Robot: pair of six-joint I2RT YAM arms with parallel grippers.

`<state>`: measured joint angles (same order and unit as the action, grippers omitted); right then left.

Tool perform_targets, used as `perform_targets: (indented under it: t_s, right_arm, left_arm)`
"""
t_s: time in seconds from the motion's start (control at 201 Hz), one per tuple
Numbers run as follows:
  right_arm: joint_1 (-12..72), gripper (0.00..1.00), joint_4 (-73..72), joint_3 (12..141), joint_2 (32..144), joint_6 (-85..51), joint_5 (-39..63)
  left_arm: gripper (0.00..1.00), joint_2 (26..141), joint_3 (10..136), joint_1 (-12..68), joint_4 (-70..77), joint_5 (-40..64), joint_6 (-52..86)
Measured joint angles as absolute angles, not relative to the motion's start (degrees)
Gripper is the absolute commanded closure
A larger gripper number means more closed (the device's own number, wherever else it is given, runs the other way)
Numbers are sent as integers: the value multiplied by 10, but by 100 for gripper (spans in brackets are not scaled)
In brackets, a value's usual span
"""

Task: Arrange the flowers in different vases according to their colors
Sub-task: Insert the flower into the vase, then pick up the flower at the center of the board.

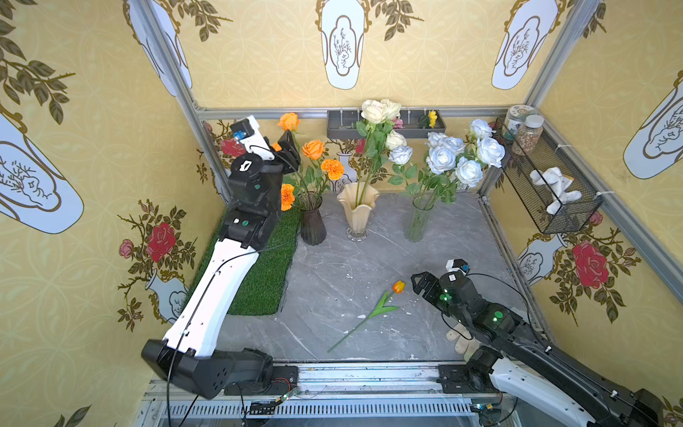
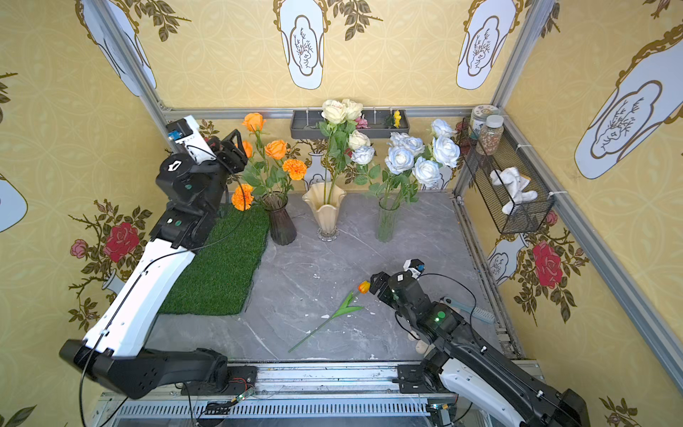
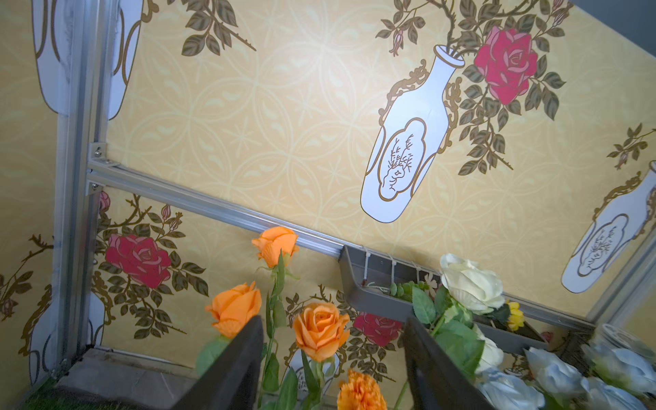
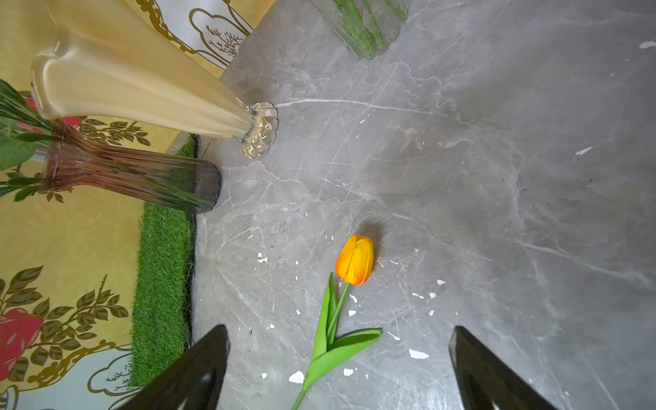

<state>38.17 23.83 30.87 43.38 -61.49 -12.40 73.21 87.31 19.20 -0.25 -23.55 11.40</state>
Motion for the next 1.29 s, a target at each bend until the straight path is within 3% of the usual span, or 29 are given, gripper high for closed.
perform_targets:
  t_s: [0.199, 0.408, 0.607, 0.941, 1.18, 1.294]
  right_arm:
    - [399, 9, 294, 366, 507, -630, -120]
    - [523, 14, 363, 456, 637, -682, -156]
    - [612, 28, 412, 518, 748, -770, -206]
    - [641, 29, 398, 549, 907, -873, -200]
    - [648, 32, 370, 597, 981, -896, -189]
    - [648, 40, 360, 605, 1006, -900, -180]
  left_arm:
    - [38, 527, 668, 193, -102, -229, 201]
    - [44, 402, 483, 196, -204, -171, 314]
    - [44, 343, 357, 269, -224, -135, 417]
    - [43, 284, 185, 427, -154, -174, 563]
    - [37, 250, 173, 439, -112, -182, 576]
    - [32, 232, 165, 439, -108, -182, 576]
